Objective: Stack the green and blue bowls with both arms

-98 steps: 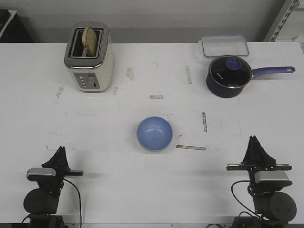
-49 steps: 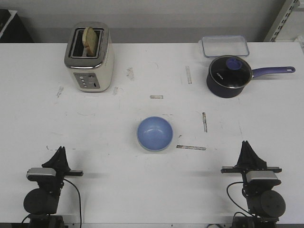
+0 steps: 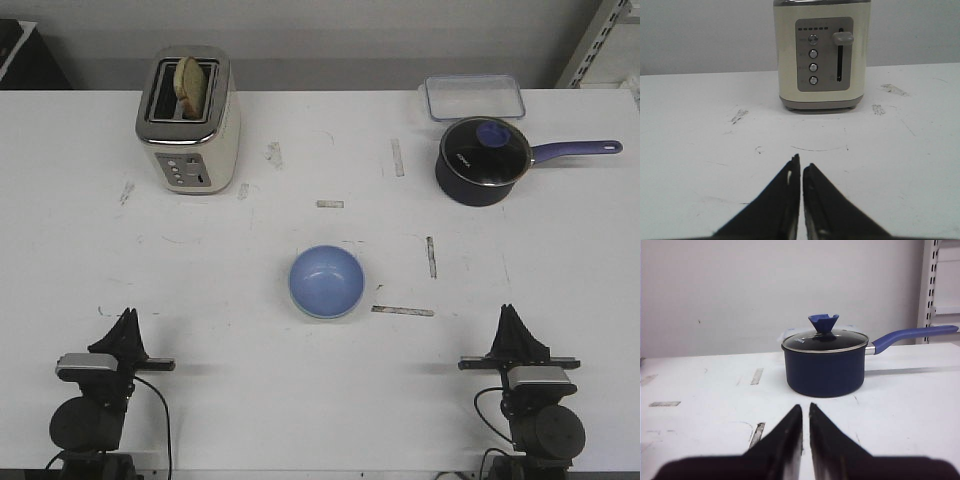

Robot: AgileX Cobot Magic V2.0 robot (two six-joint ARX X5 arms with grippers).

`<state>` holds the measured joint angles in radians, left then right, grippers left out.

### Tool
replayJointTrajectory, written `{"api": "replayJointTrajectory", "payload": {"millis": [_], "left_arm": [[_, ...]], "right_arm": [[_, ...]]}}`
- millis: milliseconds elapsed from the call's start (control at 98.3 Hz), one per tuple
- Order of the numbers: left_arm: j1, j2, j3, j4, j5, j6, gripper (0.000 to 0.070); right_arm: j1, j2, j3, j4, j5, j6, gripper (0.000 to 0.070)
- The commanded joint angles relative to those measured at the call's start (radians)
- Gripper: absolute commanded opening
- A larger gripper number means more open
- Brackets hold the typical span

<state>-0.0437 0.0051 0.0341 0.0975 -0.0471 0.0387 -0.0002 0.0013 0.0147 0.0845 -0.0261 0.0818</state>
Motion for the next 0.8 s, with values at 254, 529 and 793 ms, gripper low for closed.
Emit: {"api": "replayJointTrajectory", "payload": {"millis": [254, 529, 793], "left_arm": [[0.0, -0.002, -0.022, 0.012, 0.002, 0.002, 0.0001], [0.0, -0.002, -0.022, 0.012, 0.002, 0.002, 0.0001], [0.0, -0.002, -0.022, 0.011, 0.002, 0.002, 0.0001]], "right_arm": [[0.002, 0.0, -0.002, 0.027, 0.0, -0.004, 0.0012], [0.002, 0.0, -0.002, 0.027, 0.0, -0.004, 0.0012], [0.002, 0.0, -0.002, 0.027, 0.0, -0.004, 0.0012]]}}
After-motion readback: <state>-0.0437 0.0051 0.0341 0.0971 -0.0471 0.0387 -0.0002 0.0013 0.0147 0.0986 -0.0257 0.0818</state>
